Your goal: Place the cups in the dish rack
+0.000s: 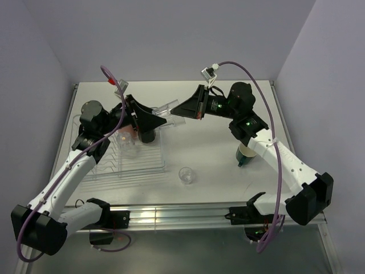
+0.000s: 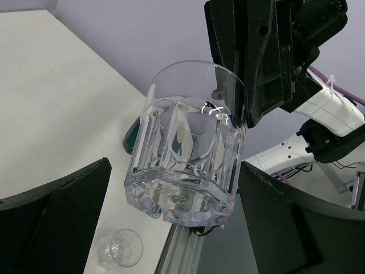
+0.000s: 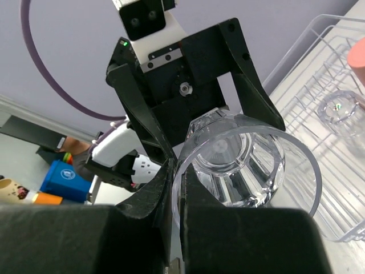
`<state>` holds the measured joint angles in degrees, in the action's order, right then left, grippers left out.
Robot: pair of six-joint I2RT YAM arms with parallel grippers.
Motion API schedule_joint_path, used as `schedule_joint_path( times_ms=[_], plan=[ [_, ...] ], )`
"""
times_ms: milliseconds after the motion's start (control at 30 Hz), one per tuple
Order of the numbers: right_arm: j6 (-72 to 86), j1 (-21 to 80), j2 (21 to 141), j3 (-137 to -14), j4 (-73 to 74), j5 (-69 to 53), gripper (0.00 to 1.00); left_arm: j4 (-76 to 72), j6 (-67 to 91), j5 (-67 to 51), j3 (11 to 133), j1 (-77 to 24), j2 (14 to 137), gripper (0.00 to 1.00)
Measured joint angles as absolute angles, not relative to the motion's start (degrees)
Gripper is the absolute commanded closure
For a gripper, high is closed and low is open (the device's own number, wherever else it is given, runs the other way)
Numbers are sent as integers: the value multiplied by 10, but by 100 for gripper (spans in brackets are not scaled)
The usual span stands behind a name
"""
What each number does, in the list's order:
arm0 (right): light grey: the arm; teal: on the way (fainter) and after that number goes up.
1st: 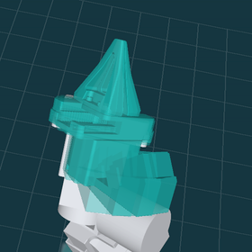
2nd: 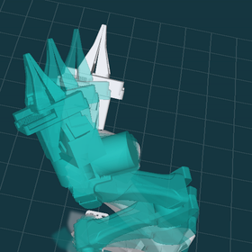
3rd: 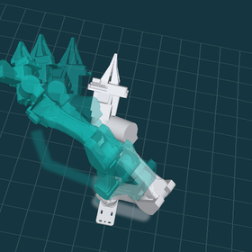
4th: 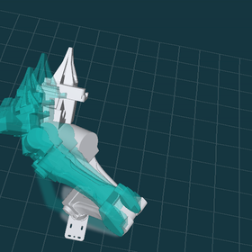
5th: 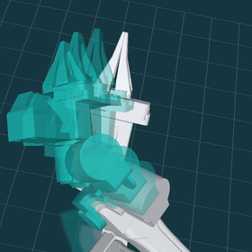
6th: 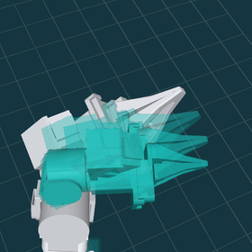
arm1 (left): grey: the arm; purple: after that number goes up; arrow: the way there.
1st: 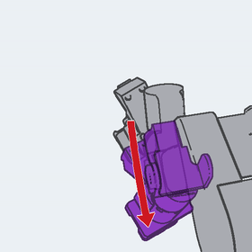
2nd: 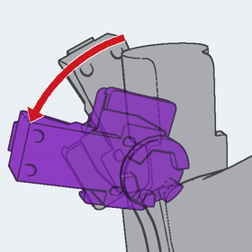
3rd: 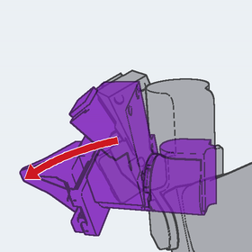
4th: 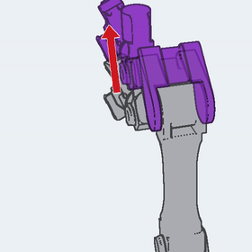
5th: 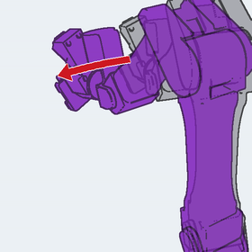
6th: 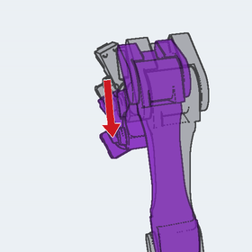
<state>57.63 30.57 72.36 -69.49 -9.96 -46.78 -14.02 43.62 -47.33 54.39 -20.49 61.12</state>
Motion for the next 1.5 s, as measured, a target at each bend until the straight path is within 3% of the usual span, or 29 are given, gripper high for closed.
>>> schedule_joint_path(
  times_ms=[267,367,400,467,500,567,600,633,867,967,1267,1500],
  plan=[
    [631,304,755,-669,-186,-488,100,-152,448,-473,521,-215,616,5],
    [647,304,764,-658,-204,-492,100,-152,449,-471,517,-216,616,18],
    [649,304,765,-656,-207,-492,100,-153,451,-471,517,-216,616,34],
    [658,303,766,-654,-212,-492,100,-154,450,-473,517,-216,616,55],
    [660,303,766,-654,-215,-495,100,-157,450,-470,517,-216,616,70],
    [662,303,766,-653,-220,-494,100,-160,449,-469,517,-216,615,83],
    [662,303,766,-652,-220,-494,100,-160,449,-469,517,-216,615,97],
    [662,303,766,-652,-221,-493,100,-160,449,-469,517,-216,615,100],
    [623,304,762,-653,-186,-463,59,-100,429,-450,527,-217,604,100],
    [580,303,751,-657,-129,-418,50,-33,405,-422,552,-218,598,100],
    [449,303,660,-669,51,-228,46,165,348,-315,631,-218,582,100],
    [384,303,653,-669,141,-111,46,362,290,-164,701,-220,618,100]
  ],
)
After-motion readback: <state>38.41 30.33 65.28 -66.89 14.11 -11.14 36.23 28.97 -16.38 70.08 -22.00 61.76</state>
